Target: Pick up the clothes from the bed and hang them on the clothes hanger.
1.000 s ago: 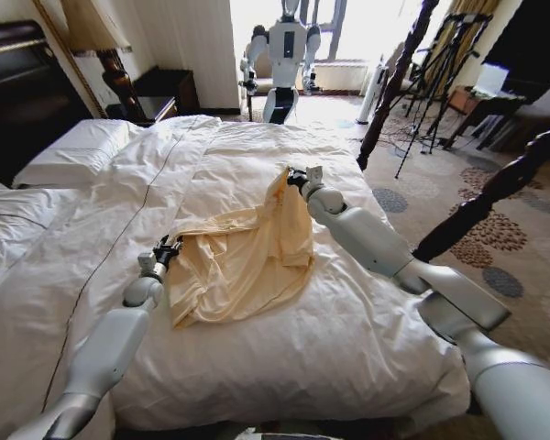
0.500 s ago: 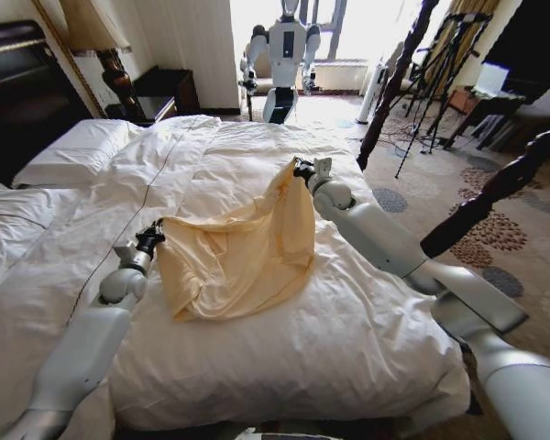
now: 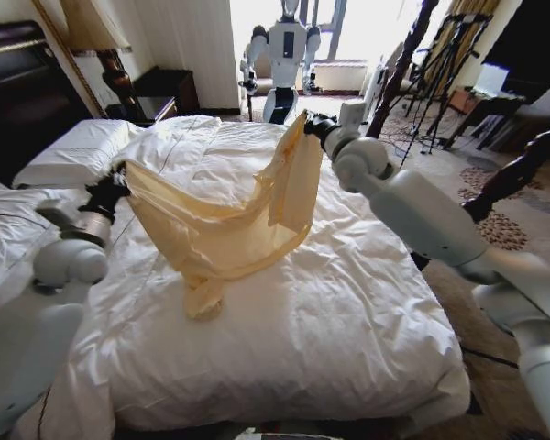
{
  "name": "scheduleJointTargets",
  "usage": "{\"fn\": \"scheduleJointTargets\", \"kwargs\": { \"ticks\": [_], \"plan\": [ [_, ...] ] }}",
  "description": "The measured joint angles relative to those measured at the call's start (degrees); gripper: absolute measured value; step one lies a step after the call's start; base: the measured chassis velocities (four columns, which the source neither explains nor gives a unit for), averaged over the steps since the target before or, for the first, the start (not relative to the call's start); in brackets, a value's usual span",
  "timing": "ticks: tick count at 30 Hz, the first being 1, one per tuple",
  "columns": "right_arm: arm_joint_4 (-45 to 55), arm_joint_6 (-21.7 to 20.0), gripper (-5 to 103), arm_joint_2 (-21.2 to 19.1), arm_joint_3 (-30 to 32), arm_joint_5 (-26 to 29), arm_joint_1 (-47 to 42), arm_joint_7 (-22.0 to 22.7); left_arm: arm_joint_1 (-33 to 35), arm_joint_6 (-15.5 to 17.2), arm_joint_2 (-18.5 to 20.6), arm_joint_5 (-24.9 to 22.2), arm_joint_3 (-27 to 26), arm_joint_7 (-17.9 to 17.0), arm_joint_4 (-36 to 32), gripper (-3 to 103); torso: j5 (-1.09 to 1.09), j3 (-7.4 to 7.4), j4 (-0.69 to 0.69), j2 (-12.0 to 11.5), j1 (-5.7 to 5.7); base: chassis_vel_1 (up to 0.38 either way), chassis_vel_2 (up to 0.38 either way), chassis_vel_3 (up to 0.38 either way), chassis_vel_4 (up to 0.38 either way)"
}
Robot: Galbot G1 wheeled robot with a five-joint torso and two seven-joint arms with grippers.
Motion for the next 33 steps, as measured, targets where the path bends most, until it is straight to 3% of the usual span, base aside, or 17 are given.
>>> {"fn": "scheduleJointTargets", "kwargs": {
  "ticks": [5, 6, 9, 13, 15, 16, 18, 20, 22, 23, 24, 26, 27, 29, 31, 32, 33],
  "plan": [
    [4.2, -2.0, 0, -5.8, -0.2, 2.9, 0.6, 0.6, 2.2, 1.5, 2.4, -3.0, -4.7, -0.9, -4.0, 1, 0.01, 0.01, 0.00, 0.0, 0.00, 0.000, 0.000, 0.000, 0.000],
    [6.3, -2.4, 0, -8.6, 0.5, 4.5, 0.7, 0.7, 2.2, 2.1, 3.5, -4.6, -5.8, -1.6, -5.3, 1, 0.03, 0.01, 0.02, 0.0, 0.00, 0.000, 0.000, 0.000, 0.000],
    [9.5, -3.1, 0, -12.3, 1.8, 7.4, 1.4, 1.0, 1.6, 3.0, 5.2, -6.9, -7.1, -2.1, -6.8, 1, 0.01, 0.00, -0.06, 0.0, 0.00, 0.000, 0.000, 0.000, 0.000],
    [15.4, -3.9, 0, -16.8, 3.0, 13.0, 3.8, 1.1, 1.5, 5.0, 7.9, -12.4, -12.3, -3.1, -10.4, 1, 0.05, 0.00, -0.04, 0.0, 0.00, 0.000, 0.000, 0.000, 0.000],
    [19.6, -4.6, 0, -20.0, 3.6, 16.8, 5.9, 1.1, 2.0, 7.1, 9.4, -17.5, -16.8, -4.3, -13.7, 1, -0.01, 0.00, 0.01, 0.0, 0.00, 0.000, 0.000, 0.000, 0.000],
    [19.6, -4.6, 0, -20.0, 3.6, 16.8, 5.9, 1.1, 2.0, 7.1, 9.4, -17.5, -16.8, -4.3, -13.7, 1, -0.01, 0.00, 0.01, 0.0, 0.00, 0.000, 0.000, 0.000, 0.000],
    [24.0, -5.0, 0, -24.7, 4.4, 21.3, 8.3, 1.1, 2.1, 9.4, 11.0, -22.0, -21.1, -5.2, -16.7, 1, -0.01, 0.00, 0.03, 0.0, 0.00, 0.000, 0.000, 0.000, 0.000],
    [25.2, -5.2, 0, -26.5, 4.9, 22.8, 8.9, 1.0, 2.1, 10.2, 11.5, -23.3, -22.5, -5.3, -17.3, 1, -0.01, 0.00, 0.01, 0.0, 0.00, 0.000, 0.000, 0.000, 0.000],
    [28.9, -5.7, 0, -32.5, 7.4, 27.3, 10.1, 0.5, 2.1, 12.6, 13.2, -27.8, -27.5, -5.3, -18.7, 1, 0.03, 0.00, -0.06, 0.0, 0.00, 0.000, 0.000, 0.000, 0.000],
    [29.4, -5.8, 0, -33.5, 8.0, 28.0, 10.2, 0.2, 2.2, 13.1, 13.5, -28.7, -28.9, -5.3, -18.8, 1, 0.04, -0.01, -0.06, 0.0, 0.00, 0.000, 0.000, 0.000, 0.000],
    [30.5, -6.1, 0, -36.0, 9.8, 29.7, 9.7, -0.6, 2.6, 14.1, 14.2, -30.5, -31.7, -5.3, -19.0, 1, 0.03, -0.01, -0.04, 0.0, 0.00, 0.000, 0.000, 0.000, 0.000],
    [31.0, -6.3, 0, -37.1, 10.8, 30.6, 9.1, -1.1, 2.7, 14.7, 14.5, -31.3, -33.1, -5.3, -19.0, 1, 0.04, -0.01, -0.04, 0.0, 0.00, 0.000, 0.000, 0.000, 0.000],
    [32.6, -7.1, 0, -40.2, 13.4, 32.9, 6.7, -2.0, 2.9, 16.4, 15.0, -32.6, -35.3, -5.3, -19.1, 1, 0.03, -0.01, 0.00, 0.0, -0.01, 0.000, 0.000, 0.000, 0.000],
    [35.8, -7.5, 0, -45.2, 14.6, 34.2, 3.3, -2.6, 3.5, 18.3, 14.2, -32.6, -34.8, -5.2, -19.3, 1, 0.05, 0.00, 0.00, 0.0, 0.00, 0.000, 0.000, 0.000, 0.000],
    [36.9, -7.5, 0, -46.8, 14.4, 34.3, 2.3, -2.7, 4.1, 18.8, 13.5, -32.4, -34.2, -5.2, -19.6, 1, 0.04, 0.00, -0.01, 0.0, 0.00, 0.000, 0.000, 0.000, 0.000],
    [39.3, -7.4, 0, -50.3, 15.2, 34.3, -1.6, -2.1, 6.2, 20.1, 10.6, -31.1, -31.3, -5.5, -20.6, 1, 0.06, 0.01, -0.04, 0.0, 0.01, 0.000, 0.000, 0.000, 0.000],
    [40.4, -7.0, 0, -51.2, 16.3, 34.2, -3.7, -1.6, 7.3, 20.4, 9.2, -30.3, -29.9, -5.6, -21.1, 1, 0.07, 0.00, -0.06, 0.0, 0.01, 0.000, 0.000, 0.000, 0.000]
  ]
}}
